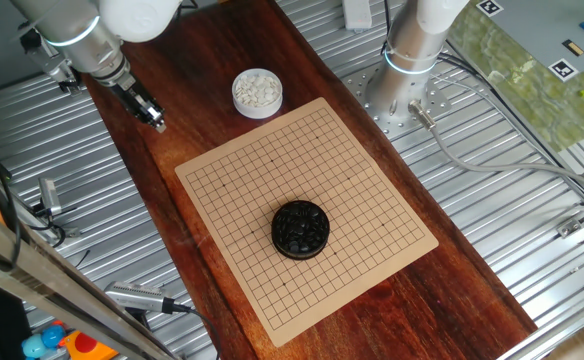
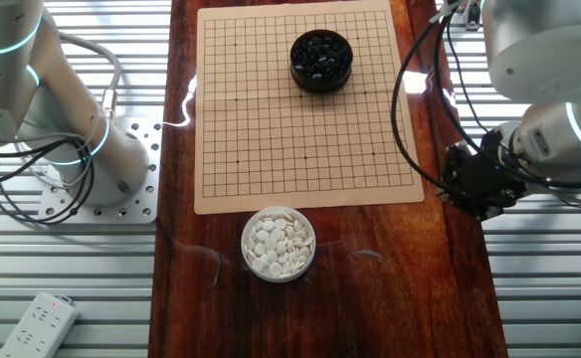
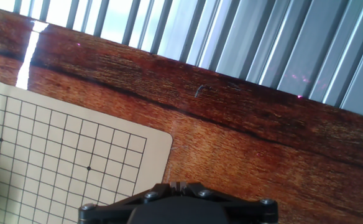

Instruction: Play the first move as black on the 3-4 point in the upper right corner of the Go board

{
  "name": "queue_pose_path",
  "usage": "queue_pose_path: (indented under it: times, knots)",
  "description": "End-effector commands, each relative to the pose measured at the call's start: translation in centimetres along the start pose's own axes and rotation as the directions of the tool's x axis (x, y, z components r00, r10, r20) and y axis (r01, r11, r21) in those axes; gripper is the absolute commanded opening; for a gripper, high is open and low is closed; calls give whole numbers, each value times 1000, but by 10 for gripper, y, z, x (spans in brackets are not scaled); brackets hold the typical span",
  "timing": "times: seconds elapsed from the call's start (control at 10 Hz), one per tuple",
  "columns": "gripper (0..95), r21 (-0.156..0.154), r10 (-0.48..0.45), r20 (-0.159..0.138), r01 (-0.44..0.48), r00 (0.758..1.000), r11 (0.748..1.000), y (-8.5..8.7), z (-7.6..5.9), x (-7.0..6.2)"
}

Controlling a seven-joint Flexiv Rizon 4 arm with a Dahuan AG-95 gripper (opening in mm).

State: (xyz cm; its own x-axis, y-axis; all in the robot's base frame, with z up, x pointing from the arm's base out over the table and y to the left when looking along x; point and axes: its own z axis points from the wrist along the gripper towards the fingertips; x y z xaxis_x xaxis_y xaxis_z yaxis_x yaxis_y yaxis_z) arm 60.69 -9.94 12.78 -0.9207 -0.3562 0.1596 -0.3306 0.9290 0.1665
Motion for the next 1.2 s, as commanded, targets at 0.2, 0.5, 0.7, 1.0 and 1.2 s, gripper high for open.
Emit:
queue_pose_path:
  times: [0.2, 0.5, 0.7, 1.0, 1.2]
  knots:
    - [0, -2, -6, -4, 6, 1000, 1000, 0, 0, 0]
    - [0, -2, 8, 4, -8, 1000, 1000, 1, -2, 1]
    - [0, -4, 17, -1, -17, 1000, 1000, 3, -6, 4]
    - [0, -6, 29, 6, -29, 1000, 1000, 23, 6, 12]
    - [0, -6, 49, 5, -49, 999, 999, 40, 18, 9]
